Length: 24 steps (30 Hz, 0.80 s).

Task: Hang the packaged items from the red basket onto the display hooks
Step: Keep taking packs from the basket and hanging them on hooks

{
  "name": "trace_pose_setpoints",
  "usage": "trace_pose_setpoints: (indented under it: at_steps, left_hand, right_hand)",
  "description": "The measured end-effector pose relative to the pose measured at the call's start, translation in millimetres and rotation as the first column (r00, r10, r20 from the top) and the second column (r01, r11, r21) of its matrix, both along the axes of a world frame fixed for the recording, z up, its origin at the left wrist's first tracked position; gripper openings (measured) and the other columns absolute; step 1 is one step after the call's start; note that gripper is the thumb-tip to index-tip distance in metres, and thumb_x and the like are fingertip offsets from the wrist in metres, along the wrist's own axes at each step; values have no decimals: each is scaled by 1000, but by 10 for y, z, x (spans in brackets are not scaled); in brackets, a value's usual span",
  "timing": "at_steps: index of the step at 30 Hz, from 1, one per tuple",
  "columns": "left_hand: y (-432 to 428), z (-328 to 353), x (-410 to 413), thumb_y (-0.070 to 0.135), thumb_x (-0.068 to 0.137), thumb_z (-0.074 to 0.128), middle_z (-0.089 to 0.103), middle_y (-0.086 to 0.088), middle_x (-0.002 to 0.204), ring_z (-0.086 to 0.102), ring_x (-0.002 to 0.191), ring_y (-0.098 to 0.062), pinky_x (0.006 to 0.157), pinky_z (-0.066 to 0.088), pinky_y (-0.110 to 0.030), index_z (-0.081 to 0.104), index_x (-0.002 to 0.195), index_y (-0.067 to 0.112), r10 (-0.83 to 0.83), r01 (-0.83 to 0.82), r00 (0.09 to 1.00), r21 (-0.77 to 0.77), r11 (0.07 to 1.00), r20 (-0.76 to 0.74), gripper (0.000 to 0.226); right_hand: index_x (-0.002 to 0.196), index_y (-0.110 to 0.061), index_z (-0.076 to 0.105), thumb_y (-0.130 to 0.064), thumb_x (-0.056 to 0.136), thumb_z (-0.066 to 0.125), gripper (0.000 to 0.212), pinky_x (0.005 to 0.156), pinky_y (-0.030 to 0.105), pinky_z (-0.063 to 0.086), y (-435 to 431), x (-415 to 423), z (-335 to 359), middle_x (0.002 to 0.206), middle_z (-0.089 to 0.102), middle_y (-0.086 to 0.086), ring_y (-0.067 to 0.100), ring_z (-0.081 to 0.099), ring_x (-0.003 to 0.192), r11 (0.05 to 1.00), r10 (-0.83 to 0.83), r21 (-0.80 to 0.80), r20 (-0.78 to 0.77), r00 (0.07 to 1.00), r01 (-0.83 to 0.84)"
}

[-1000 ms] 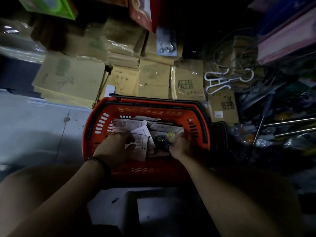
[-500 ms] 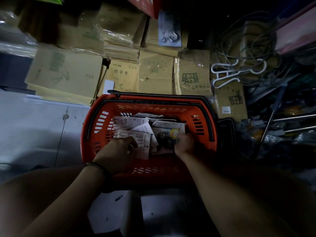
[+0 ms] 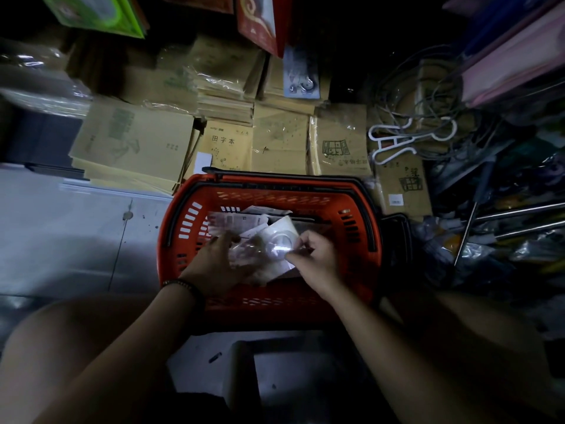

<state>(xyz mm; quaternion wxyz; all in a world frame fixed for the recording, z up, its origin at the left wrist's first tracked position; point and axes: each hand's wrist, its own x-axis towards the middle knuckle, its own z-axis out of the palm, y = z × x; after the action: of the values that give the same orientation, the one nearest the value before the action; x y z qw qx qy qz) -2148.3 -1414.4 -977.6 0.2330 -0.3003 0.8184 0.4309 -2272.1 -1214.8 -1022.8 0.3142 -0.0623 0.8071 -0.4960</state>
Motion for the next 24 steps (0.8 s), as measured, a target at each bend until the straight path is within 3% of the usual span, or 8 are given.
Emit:
trace_pose_setpoints:
  at_steps: [3,7,9,13,16,18,21,24]
  left_hand:
    - [-3,6,16,29,81,93,66,9,124,67,110,-9,78,53,-13,56,139,15,69,-70,998,119,990,12,70]
    - [-95,-53,43,41,75,95,75,1,118,72,102,-17,88,58,-33,57,136,20,54,-61,994,75,995,94,75]
    - [-151,-100,45,40,79,92,76,4,115,73,103,-17,88,62,-37,63,133,20,42,-56,993,126,990,114,64]
    - [-210,-137,24,48,79,88,73,3,118,72,110,-19,76,55,-22,68,127,20,35,-63,984,154,986,175,60]
    - [-235,-99,39,43,84,86,68,-4,127,67,117,-27,84,51,-29,57,140,19,121,-140,970,76,987,209,67]
    - [-263,-51,56,37,93,80,62,-12,139,61,127,-35,93,49,-39,45,151,18,180,-192,950,22,981,256,70]
    - [-318,16,80,33,100,73,57,-21,146,57,134,-42,96,48,-44,31,159,16,262,-269,917,-19,963,300,74]
    - [-351,44,104,33,102,69,59,-22,142,60,127,-42,97,52,-48,29,156,18,303,-302,907,-51,952,294,69]
  right_hand:
    - [73,-10,55,5,70,75,25,58,23,36,-122,-2,53,68,53,-3,9,46,64,995,77,-67,91,993,-71]
    - [74,-18,54,-7,65,70,22,56,27,32,-200,-15,48,65,46,-4,10,40,62,971,227,-117,155,961,-211]
    - [77,-16,56,-5,67,69,20,55,27,34,-216,-22,5,64,45,-2,11,40,60,956,281,-145,214,935,-254]
    - [84,-17,61,-6,74,73,19,56,24,44,-264,-25,-119,70,56,1,14,54,66,963,263,-138,300,917,-231]
    - [91,-20,68,-1,82,81,25,65,44,62,-307,41,-488,90,72,3,21,71,77,998,64,-1,413,909,-70]
    - [91,-31,68,-8,79,84,31,75,58,64,-323,79,-802,97,72,-4,26,74,88,983,7,173,313,950,-65]
    - [114,-35,65,-17,87,79,35,88,46,61,-383,56,-1061,113,69,-1,27,70,107,909,182,337,205,962,-244]
    - [157,-32,42,-24,91,74,73,107,45,51,-512,10,-1166,156,47,17,37,50,140,781,371,449,225,901,-434]
